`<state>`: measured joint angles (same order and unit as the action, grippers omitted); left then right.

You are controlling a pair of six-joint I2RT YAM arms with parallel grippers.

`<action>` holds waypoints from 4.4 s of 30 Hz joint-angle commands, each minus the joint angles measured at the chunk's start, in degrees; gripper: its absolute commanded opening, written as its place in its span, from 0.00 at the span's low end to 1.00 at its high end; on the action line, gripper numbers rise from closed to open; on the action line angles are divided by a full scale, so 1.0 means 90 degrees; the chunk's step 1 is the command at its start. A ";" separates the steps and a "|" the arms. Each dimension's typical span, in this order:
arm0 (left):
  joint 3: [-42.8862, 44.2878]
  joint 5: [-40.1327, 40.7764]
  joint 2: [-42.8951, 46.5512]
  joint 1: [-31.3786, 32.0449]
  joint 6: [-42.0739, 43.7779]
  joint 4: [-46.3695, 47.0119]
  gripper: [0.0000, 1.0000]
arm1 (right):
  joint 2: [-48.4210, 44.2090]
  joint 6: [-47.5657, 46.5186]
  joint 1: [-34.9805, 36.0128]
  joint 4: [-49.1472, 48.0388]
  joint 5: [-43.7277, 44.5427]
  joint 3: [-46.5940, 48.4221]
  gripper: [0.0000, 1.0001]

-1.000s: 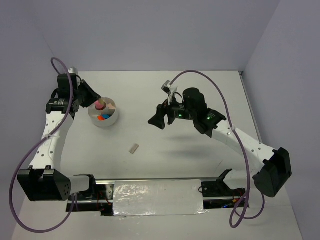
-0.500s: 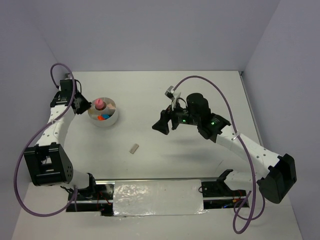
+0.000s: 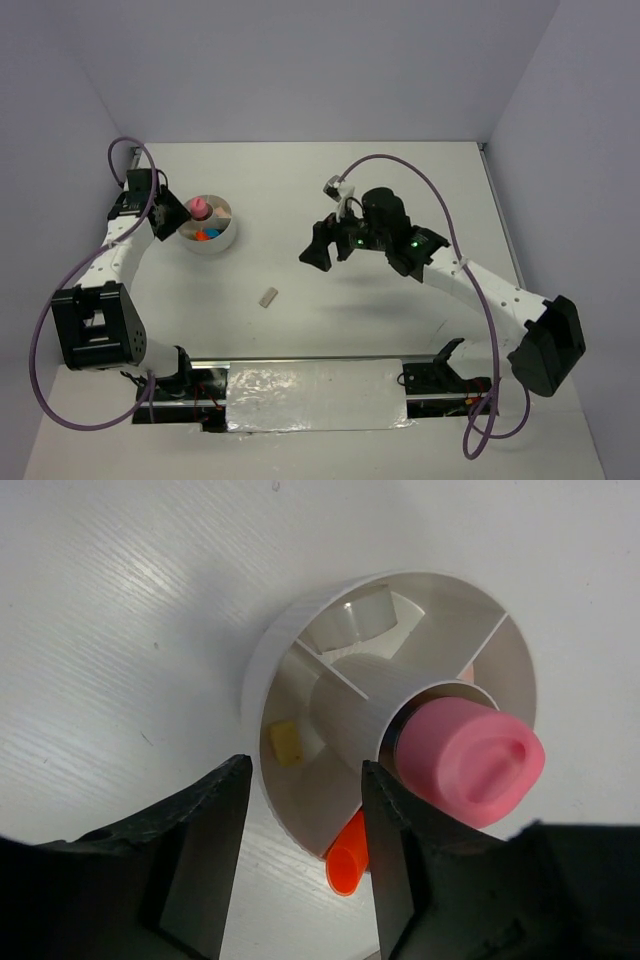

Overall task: Sort the stationery into containers
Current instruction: Place the stationery in the storage box, then pick up the stationery from the center of the board, then place the stationery in the storage box.

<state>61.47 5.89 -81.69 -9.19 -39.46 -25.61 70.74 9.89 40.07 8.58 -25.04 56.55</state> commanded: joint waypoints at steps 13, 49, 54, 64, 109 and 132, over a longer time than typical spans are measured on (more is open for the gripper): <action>-0.0033 -0.0898 0.1790 -0.0073 0.0243 -0.0416 0.67 | 0.3630 0.4658 0.2167 0.3039 0.4978 0.2853 0.75; -0.0414 -0.1514 0.2680 0.0162 0.0791 -0.0973 0.76 | 0.6478 0.6108 0.2735 0.4038 0.4071 0.4381 0.36; -0.0561 -0.1748 0.2661 0.0162 0.0752 -0.0885 0.79 | 0.5910 0.5457 0.2725 0.3276 0.4022 0.3834 0.10; -0.0891 -0.4538 0.2279 0.0201 0.0148 -0.0692 0.99 | 0.3303 0.0835 0.2170 -0.1470 -0.0046 0.1128 0.00; -0.3051 -0.7783 0.3003 0.0972 -0.2802 0.6448 0.57 | 0.3722 0.5054 -0.0019 -0.5494 -0.4904 0.1782 0.00; 0.0004 -0.1460 0.2486 0.0739 0.0401 -0.0500 0.00 | 0.2133 0.2501 -0.1903 -0.1541 -0.2245 0.0395 1.00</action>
<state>56.95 -30.85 -58.70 -0.25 -41.04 -13.28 97.56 44.69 25.36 -22.39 -56.84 59.77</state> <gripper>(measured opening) 0.247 0.996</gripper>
